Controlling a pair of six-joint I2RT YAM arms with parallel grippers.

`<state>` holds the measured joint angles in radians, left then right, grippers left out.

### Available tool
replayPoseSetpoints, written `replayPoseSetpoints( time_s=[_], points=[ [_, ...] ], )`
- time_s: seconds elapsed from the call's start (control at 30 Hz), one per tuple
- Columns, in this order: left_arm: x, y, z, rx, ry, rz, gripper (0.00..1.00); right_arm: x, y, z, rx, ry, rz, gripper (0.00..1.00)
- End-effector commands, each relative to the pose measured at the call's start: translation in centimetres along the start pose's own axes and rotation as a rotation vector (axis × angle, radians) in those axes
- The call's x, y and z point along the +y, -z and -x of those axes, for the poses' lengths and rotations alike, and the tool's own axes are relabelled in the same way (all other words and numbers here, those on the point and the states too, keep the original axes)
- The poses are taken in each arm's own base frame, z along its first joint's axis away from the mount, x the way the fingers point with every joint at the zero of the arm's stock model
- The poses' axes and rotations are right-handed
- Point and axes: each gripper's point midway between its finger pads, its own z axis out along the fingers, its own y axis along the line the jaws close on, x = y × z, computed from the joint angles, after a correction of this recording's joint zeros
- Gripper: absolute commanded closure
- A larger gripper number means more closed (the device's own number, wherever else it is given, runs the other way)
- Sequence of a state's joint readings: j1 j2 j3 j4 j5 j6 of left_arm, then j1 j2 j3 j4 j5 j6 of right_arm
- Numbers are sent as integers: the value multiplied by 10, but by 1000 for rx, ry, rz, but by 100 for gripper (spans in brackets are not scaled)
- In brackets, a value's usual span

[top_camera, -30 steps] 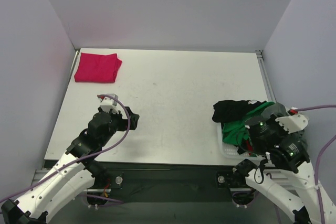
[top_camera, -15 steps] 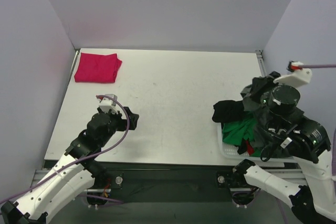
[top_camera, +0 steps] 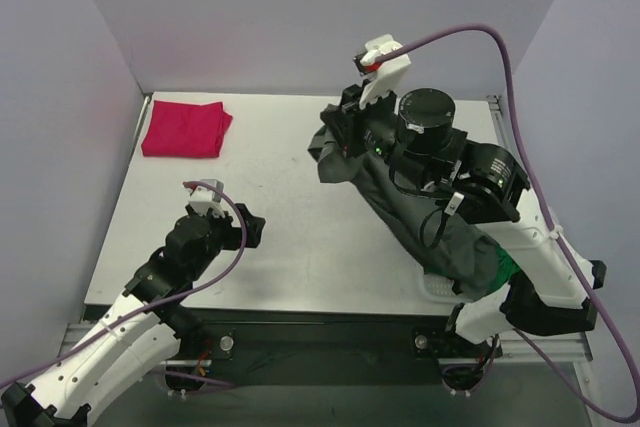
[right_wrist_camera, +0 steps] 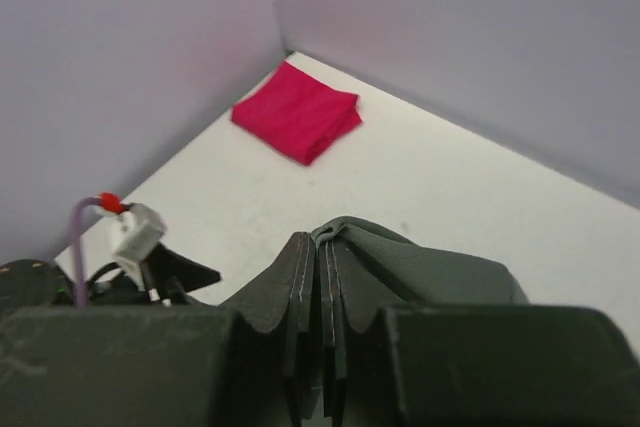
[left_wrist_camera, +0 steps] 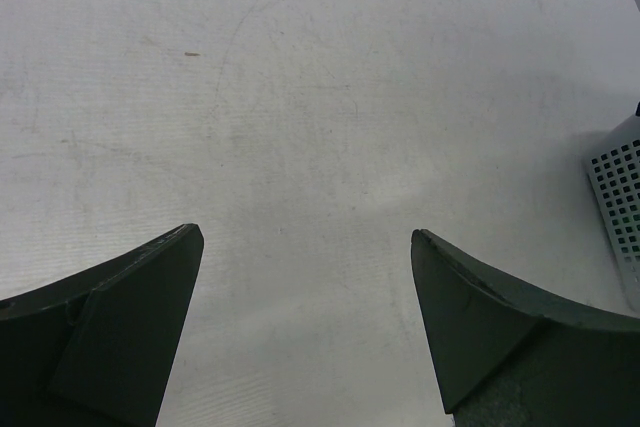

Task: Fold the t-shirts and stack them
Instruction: Move the tshirt to the center of the board

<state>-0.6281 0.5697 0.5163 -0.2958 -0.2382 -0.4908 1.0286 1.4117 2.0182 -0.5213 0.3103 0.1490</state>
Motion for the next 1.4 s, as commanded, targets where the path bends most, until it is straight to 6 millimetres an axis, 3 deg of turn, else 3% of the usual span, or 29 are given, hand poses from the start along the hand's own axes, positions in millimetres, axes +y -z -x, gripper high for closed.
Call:
replayPoseSetpoints(
  time_s=[0.0,0.13,0.23,0.4,0.57,0.67,0.73,0.8,0.83,0.87,0.9,0.93,0.97,1.0,1.03,1.07,1.1,1.2,1.27,1.37],
  points=[
    [-6,1,9,-38,14,-20,3,46,11,64,-180,68,196,100],
    [-5,1,9,-39,13,-17,3,77,10,90,-262,118,303,100],
    [-4,1,9,-40,13,-14,3,88,3,103,-325,128,326,100],
    [-1,1,9,-42,12,2,3,91,-5,112,-375,125,316,100],
    [1,1,9,-45,13,15,3,81,-13,111,-380,121,262,100],
    [3,1,9,-45,10,22,3,54,-34,87,-327,109,151,100],
    [6,1,10,-51,12,39,3,30,-52,51,-250,76,69,100],
    [11,1,9,-51,10,64,3,-12,-58,39,-235,-26,-33,100],
    [11,1,8,-48,8,67,3,-32,-74,-2,-153,-49,-102,100],
    [12,1,7,-44,7,73,3,-64,-78,-13,-141,-85,-186,100],
    [15,0,7,-45,5,86,3,-82,-74,-24,-127,-114,-238,100],
    [16,-1,5,-38,2,94,3,-96,-79,-62,-57,-154,-290,100],
    [17,-2,4,-34,-2,101,3,-109,-78,-80,-23,-165,-331,98],
    [19,-3,3,-27,-3,108,3,-124,-71,-90,-13,-182,-377,89],
    [19,-5,1,-17,-7,115,3,-134,-70,-125,55,-179,-424,81],
    [20,-6,-1,-12,-11,120,3,-138,-67,-138,79,-179,-444,71],
    [21,-7,-2,-6,-14,125,3,-143,-62,-148,96,-181,-461,46],
    [27,-12,-10,24,-21,158,3,-147,-53,-199,209,-197,-495,20],
    [36,-14,-16,35,-14,207,3,-145,-49,-233,278,-227,-495,17],
    [51,-17,-24,43,-7,286,3,-141,-47,-262,339,-249,-487,16]
  ],
)
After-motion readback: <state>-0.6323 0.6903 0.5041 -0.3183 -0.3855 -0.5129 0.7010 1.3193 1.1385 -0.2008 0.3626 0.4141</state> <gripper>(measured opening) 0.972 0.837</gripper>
